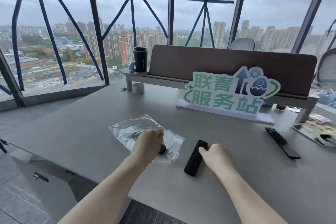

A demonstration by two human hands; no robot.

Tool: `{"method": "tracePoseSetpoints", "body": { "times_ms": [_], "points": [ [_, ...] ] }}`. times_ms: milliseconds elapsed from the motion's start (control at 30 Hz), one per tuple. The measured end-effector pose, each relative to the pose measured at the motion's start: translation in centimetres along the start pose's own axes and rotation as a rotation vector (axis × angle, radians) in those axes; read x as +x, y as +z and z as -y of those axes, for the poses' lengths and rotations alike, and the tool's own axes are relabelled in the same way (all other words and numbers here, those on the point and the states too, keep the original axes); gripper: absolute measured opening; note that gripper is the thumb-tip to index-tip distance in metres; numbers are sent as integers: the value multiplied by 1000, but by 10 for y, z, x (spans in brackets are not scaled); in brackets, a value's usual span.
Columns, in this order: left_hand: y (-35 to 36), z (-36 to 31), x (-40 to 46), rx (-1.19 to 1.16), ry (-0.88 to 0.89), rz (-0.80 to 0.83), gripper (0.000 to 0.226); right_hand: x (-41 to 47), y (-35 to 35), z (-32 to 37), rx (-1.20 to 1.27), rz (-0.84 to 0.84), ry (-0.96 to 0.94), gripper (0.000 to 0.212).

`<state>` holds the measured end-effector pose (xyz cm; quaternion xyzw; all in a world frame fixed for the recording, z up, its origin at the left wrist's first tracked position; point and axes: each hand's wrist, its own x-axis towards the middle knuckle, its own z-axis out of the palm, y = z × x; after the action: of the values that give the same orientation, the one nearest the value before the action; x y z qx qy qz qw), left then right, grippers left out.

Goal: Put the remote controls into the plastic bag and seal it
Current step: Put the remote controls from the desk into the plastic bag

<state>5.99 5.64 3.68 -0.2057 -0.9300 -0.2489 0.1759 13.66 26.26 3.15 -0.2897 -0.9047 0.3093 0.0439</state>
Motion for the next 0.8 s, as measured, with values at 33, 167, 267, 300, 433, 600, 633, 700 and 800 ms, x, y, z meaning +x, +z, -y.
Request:
{"method": "tracePoseSetpoints", "body": {
  "times_ms": [33, 167, 267, 300, 433, 600, 633, 700, 800],
  "points": [
    [1, -2, -2, 22, 12, 2, 30, -3, 2, -2, -111, 7, 0, 40],
    [2, -13, -9, -4, 0, 30, 25, -7, 17, 11, -200, 95, -33, 35],
    [0, -16, -9, -31, -33, 17, 21, -3, 17, 12, -79, 187, 9, 16],
    [0, -16, -10, -34, -36, 9, 21, -3, 12, 6, -4, 214, 18, 12],
    [1, -19, -9, -93, -50, -14, 31, -9, -44, -23, 328, 217, -45, 16],
    [7, -37, -6, -149, -7, 15, 33, -35, -79, -16, 377, 492, -117, 22],
    [8, -41, -7, -143, 5, 27, 33, -35, -67, -9, 361, 514, -122, 22],
    [7, -46, -9, -103, 30, 39, 34, -33, -33, 8, 414, 535, -107, 23],
    [1, -43, -10, -158, -7, 19, 34, -28, 5, 26, 631, 622, -29, 21]
  ]
}}
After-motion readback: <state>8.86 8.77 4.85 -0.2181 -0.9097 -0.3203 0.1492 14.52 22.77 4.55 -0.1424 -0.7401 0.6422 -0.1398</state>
